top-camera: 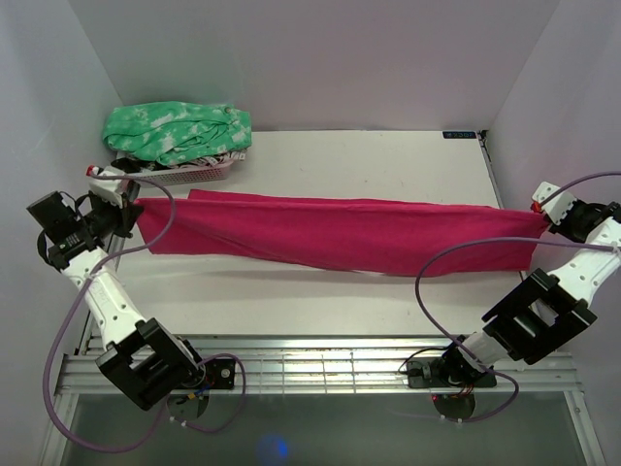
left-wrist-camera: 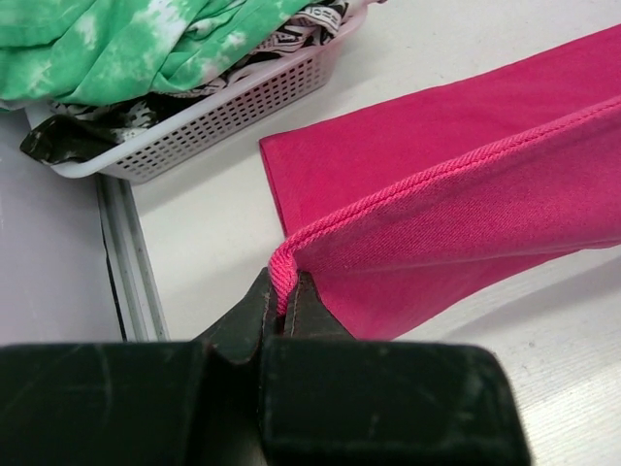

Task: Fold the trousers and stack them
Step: Fold the trousers

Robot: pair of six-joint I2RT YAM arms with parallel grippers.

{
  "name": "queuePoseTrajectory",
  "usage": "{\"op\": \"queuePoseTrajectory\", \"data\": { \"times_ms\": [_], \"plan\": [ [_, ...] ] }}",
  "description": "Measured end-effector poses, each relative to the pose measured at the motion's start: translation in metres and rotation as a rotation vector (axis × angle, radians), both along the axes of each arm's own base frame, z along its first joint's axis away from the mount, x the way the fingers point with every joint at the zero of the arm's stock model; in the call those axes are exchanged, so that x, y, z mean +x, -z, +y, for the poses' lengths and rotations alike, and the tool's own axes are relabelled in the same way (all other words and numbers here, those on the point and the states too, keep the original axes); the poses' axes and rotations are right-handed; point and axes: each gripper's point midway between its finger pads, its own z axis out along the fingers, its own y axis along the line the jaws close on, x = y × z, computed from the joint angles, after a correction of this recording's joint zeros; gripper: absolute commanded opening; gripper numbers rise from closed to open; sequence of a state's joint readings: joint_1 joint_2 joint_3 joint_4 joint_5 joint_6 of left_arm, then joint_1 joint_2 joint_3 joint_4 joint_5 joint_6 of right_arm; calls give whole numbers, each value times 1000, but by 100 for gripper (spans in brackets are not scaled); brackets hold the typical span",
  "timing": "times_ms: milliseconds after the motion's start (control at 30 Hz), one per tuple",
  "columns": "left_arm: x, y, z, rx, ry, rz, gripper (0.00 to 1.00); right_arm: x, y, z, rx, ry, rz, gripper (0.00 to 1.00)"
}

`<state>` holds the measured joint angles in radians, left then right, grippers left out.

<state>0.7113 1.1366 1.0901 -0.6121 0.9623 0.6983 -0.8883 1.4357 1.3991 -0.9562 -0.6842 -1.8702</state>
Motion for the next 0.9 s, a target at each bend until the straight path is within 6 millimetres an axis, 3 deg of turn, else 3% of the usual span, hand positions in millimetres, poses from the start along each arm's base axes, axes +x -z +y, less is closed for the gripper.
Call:
{"op": "queuePoseTrajectory", "data": {
  "times_ms": [300,600,733,900],
  "plan": [
    [31,21,19,-78,-35,60,0,33,-3,14,-14,-19,-17,8],
    [76,64,19,-89,-14,148,0,67,27,20,-13,-24,57,8],
    [86,80,19,-85,-18,178,0,73,40,19,-22,-20,90,8],
    [88,79,21,-63,-23,163,0,73,44,16,-35,-4,111,8]
  ]
}}
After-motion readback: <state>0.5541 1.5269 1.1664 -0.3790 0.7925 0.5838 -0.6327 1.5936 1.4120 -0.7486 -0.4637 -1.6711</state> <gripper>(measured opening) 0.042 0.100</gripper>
